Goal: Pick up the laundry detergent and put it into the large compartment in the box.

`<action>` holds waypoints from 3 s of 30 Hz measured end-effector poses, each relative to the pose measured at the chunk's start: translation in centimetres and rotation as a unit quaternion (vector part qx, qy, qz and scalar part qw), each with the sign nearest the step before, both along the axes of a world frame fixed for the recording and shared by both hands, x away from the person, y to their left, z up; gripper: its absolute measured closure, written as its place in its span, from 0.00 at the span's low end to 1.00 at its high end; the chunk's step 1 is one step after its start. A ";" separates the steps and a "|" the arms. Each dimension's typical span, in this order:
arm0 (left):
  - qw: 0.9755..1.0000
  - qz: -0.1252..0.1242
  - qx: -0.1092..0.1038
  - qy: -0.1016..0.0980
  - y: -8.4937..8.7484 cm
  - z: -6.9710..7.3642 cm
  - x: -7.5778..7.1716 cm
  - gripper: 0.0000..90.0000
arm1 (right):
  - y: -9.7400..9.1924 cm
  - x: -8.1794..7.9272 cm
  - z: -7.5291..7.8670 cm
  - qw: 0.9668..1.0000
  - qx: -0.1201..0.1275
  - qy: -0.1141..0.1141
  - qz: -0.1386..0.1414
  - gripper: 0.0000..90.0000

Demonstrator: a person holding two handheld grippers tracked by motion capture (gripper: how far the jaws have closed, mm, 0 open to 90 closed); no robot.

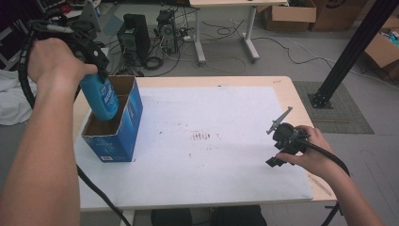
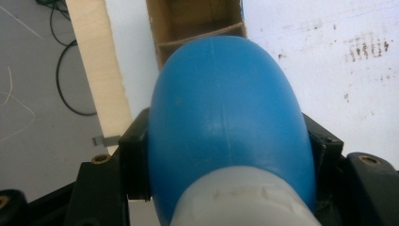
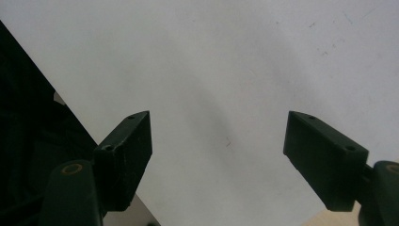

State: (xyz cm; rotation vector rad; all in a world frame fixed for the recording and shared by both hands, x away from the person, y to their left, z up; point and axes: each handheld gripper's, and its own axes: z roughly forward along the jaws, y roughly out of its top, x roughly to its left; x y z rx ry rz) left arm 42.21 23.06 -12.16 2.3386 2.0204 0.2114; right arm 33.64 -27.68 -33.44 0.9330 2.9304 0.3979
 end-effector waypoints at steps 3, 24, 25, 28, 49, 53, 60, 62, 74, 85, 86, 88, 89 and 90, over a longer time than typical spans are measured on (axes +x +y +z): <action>1.000 -0.003 0.001 0.010 0.1 -1.1 0.3 0.41 | -0.1 0.0 -0.1 1.000 -0.001 0.001 0.000 0.27; 0.999 -0.003 0.004 0.052 0.4 -8.6 1.4 0.41 | -0.2 0.1 -0.7 1.000 -0.002 0.006 -0.003 0.27; 0.998 -0.003 0.004 0.056 0.5 -9.0 1.4 0.41 | -0.2 0.1 -0.7 1.000 -0.003 0.008 -0.004 0.27; 0.998 -0.001 0.006 0.061 0.7 -9.9 1.5 0.41 | -0.2 0.1 -0.8 1.000 -0.004 0.009 -0.006 0.27; 0.996 0.004 0.008 0.084 1.2 -14.3 1.8 0.41 | -0.2 0.2 -1.3 1.000 -0.006 0.014 -0.008 0.27; 0.996 0.005 0.005 0.085 1.2 -14.8 1.7 0.41 | -0.2 0.3 -1.4 1.000 -0.007 0.016 -0.008 0.27; 0.996 0.002 0.005 0.085 1.3 -15.7 1.7 0.41 | 0.0 0.3 -1.3 1.000 -0.007 0.015 -0.006 0.27; 0.996 0.003 0.003 0.086 1.2 -15.9 1.6 0.41 | -0.1 0.3 -1.3 1.000 -0.008 0.016 -0.008 0.27; 0.996 0.001 0.003 0.086 1.0 -16.4 1.6 0.41 | 0.0 0.3 -1.4 1.000 -0.007 0.016 -0.005 0.27; 0.996 0.001 0.004 0.088 1.1 -16.5 1.5 0.41 | 0.2 0.2 -1.3 1.000 -0.008 0.017 -0.004 0.27; 0.996 0.001 0.004 0.088 1.1 -16.5 1.5 0.41 | 0.2 0.2 -1.3 1.000 -0.009 0.017 -0.004 0.27; 0.996 0.001 0.004 0.089 1.1 -16.5 1.5 0.41 | 0.1 0.2 -1.3 1.000 -0.009 0.017 -0.005 0.27; 0.996 0.001 0.004 0.089 1.1 -16.5 1.5 0.41 | 0.1 0.2 -1.3 1.000 -0.009 0.017 -0.006 0.27; 0.996 0.001 0.004 0.089 1.2 -16.5 1.5 0.41 | 0.1 0.2 -1.2 1.000 -0.009 0.017 -0.006 0.27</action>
